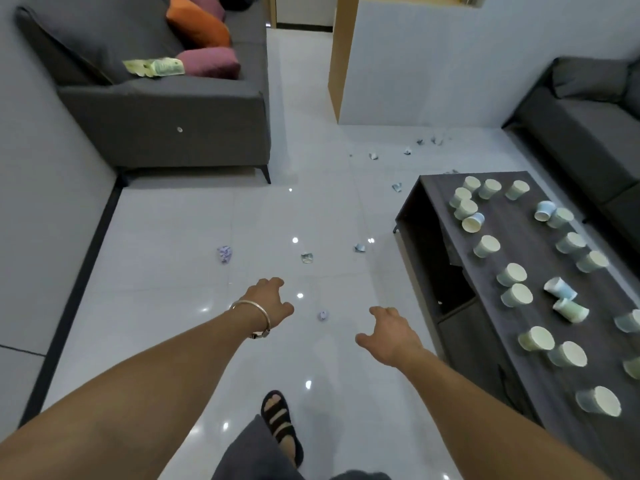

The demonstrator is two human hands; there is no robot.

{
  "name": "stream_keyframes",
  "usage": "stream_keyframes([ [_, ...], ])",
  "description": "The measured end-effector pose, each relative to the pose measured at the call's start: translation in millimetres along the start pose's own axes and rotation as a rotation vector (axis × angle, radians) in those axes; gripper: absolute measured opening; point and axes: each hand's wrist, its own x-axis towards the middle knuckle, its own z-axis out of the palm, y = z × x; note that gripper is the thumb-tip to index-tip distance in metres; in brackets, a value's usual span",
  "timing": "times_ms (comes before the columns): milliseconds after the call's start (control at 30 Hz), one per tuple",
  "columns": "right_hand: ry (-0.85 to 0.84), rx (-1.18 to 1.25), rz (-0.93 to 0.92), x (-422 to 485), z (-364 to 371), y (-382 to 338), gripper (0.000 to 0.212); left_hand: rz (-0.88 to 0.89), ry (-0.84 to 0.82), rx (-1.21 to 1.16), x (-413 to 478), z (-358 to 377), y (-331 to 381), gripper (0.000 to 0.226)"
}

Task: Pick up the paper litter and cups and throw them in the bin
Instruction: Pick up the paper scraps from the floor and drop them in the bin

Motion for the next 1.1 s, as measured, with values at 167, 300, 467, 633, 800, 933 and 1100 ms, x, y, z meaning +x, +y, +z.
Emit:
stream_keyframes([
  [167, 0.003, 0.028, 0.032, 77.6, -36.3, -15.5, 0.073, -0.032, -0.042, 0.013, 80.6, -41.8, 4.0, 0.067],
  [300, -0.073, 0.056, 0.032, 145.6, -45.0, -22.2, 0.074, -0.055, -0.063, 0.034, 146.7, -56.5, 10.7, 0.066],
  [467, -0.175, 0.080, 0.003, 252.0, -39.6, -20.5, 0.071, -0.136, -0.106, -0.017, 232.3, -41.3, 17.1, 0.064],
  [633, -0.276, 0.090, -0.010, 367.7, -0.8, 0.6, 0.067, -0.299, -0.120, -0.124, 325.1, 9.0, 2.6, 0.061],
  [800, -0.397, 0.055, 0.043, 466.9, 89.4, 21.3, 0.063, -0.440, -0.161, -0.210, 410.1, 95.9, -31.5, 0.058],
  [933, -0.445, 0.039, 0.035, 526.6, 176.9, 29.2, 0.062, -0.462, -0.205, -0.242, 460.7, 177.3, -65.1, 0.054],
  [1100, -0.440, 0.008, 0.027, 606.9, 321.3, 61.3, 0.070, -0.499, -0.278, -0.304, 528.3, 299.9, -115.8, 0.053],
])
